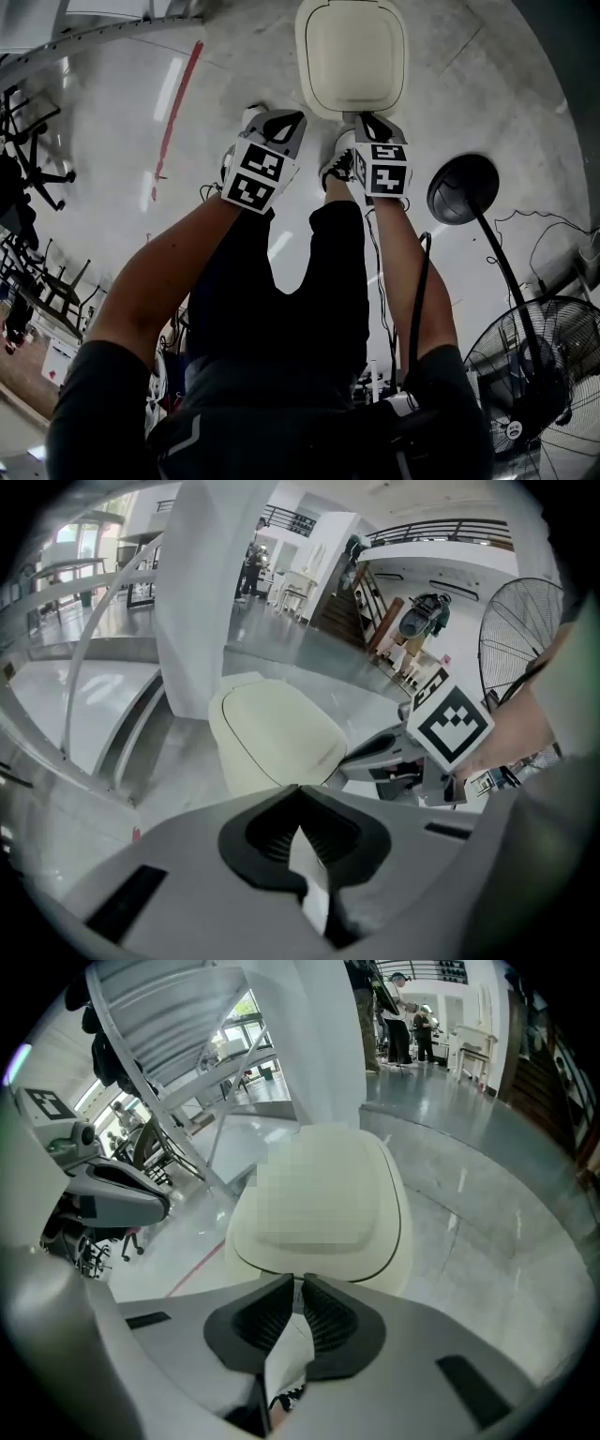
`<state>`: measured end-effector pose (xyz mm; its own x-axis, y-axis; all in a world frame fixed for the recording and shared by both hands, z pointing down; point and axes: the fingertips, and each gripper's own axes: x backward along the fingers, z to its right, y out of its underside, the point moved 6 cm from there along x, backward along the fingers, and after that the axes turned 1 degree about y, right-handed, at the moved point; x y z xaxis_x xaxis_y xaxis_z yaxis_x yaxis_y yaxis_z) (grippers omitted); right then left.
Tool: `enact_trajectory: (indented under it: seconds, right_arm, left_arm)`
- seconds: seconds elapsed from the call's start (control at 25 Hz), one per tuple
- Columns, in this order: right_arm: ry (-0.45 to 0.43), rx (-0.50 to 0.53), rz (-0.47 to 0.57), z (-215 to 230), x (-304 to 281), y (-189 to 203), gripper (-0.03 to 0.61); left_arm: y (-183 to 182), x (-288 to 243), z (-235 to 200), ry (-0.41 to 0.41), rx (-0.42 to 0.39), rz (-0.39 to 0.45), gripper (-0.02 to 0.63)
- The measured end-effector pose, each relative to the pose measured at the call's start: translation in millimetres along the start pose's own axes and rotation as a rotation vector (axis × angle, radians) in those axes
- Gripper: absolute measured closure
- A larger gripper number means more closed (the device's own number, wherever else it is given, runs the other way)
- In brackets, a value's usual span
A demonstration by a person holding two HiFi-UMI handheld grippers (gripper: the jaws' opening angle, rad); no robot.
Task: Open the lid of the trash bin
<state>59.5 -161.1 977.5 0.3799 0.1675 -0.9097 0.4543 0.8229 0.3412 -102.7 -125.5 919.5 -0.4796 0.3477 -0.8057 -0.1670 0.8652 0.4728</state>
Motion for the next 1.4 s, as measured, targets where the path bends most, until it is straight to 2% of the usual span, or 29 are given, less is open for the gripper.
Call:
enact_trajectory:
  seconds: [0.4, 0.8, 0.96, 1.12, 1.24, 1.4]
  right_arm:
    - [-0.018, -0.054, 0.006, 0.1, 1.0, 7.3, 0.531]
    - [-0.017, -0.018, 0.039, 2.3, -2.6, 13.4, 0.551]
    - [-0.008, 0.005, 0.053, 3.0, -5.0, 16.9, 0.551]
    - [-0.007, -0.023, 0.035, 1.0, -3.3, 13.6, 0.551]
    - [-0.011, -0.038, 0.032, 2.0, -4.2, 13.7, 0.551]
    - [-0.033, -0.014, 0.000, 2.5, -4.0, 12.1, 0.551]
  left_arm:
    - [5.1, -7.5, -5.9, -0.026, 0.012, -0.027, 0.604]
    - [-1.0, -16.6, -21.2, -0.068, 0.048, -0.011, 0.604]
    - [2.2, -17.7, -18.9, -0.055, 0.034, -0.020, 0.604]
    - [5.9, -18.1, -21.6, -0.060, 0.006, -0.025, 0.604]
    - [6.2, -15.2, -22.0, -0.075, 0.024, -0.021, 0.604]
    - [3.1, -5.9, -13.7, -0.069, 0.001, -0.019, 0.604]
